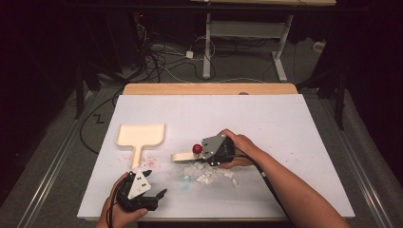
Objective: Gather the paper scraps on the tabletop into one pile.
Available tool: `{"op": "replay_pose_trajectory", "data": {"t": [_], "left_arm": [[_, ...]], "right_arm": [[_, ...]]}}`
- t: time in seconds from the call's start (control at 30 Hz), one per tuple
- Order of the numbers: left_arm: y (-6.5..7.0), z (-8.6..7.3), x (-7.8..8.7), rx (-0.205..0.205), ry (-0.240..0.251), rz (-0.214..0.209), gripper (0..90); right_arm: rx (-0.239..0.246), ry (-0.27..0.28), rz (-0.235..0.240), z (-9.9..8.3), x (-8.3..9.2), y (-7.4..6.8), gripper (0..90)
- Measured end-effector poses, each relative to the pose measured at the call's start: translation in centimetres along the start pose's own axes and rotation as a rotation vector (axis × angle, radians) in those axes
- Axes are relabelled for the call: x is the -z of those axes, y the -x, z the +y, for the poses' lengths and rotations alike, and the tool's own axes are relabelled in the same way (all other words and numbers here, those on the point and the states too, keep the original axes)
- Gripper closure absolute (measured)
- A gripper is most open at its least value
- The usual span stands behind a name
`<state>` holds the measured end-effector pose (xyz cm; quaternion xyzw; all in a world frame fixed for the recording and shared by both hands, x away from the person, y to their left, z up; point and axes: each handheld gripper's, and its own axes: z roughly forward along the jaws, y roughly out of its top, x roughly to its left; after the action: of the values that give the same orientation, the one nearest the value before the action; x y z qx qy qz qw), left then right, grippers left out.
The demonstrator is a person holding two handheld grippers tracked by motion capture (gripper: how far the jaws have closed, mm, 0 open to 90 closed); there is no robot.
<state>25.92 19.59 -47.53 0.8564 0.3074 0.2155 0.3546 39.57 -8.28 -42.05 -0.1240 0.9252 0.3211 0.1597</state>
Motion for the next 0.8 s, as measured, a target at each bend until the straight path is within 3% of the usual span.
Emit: {"op": "replay_pose_trajectory", "data": {"t": [0.17,0.27,0.4,0.43,0.57,0.8], "left_arm": [[0.1,0.0,0.0,-0.001,-0.002,-0.002,19.8],[0.2,0.0,0.0,-0.007,-0.007,-0.001,19.8],[0.3,0.0,-0.1,-0.006,-0.007,0.000,19.8],[0.3,0.0,-0.1,-0.006,-0.007,0.000,19.8],[0.2,0.1,-0.2,-0.009,-0.009,0.000,19.8],[0.3,0.3,-0.1,-0.019,-0.003,0.000,20.0]], "right_arm": [[-0.001,0.029,0.030,-1.2,2.0,-1.0,67.7],[-0.019,0.031,-0.015,-1.8,3.2,-1.5,67.8],[-0.076,0.055,-0.123,-2.7,5.2,-1.2,67.8],[-0.120,0.070,-0.168,-2.9,5.7,-1.4,67.8],[-0.233,0.097,-0.261,-3.7,8.3,-1.4,67.8],[-0.450,-0.034,-0.413,-5.5,11.4,-2.6,67.8]]}}
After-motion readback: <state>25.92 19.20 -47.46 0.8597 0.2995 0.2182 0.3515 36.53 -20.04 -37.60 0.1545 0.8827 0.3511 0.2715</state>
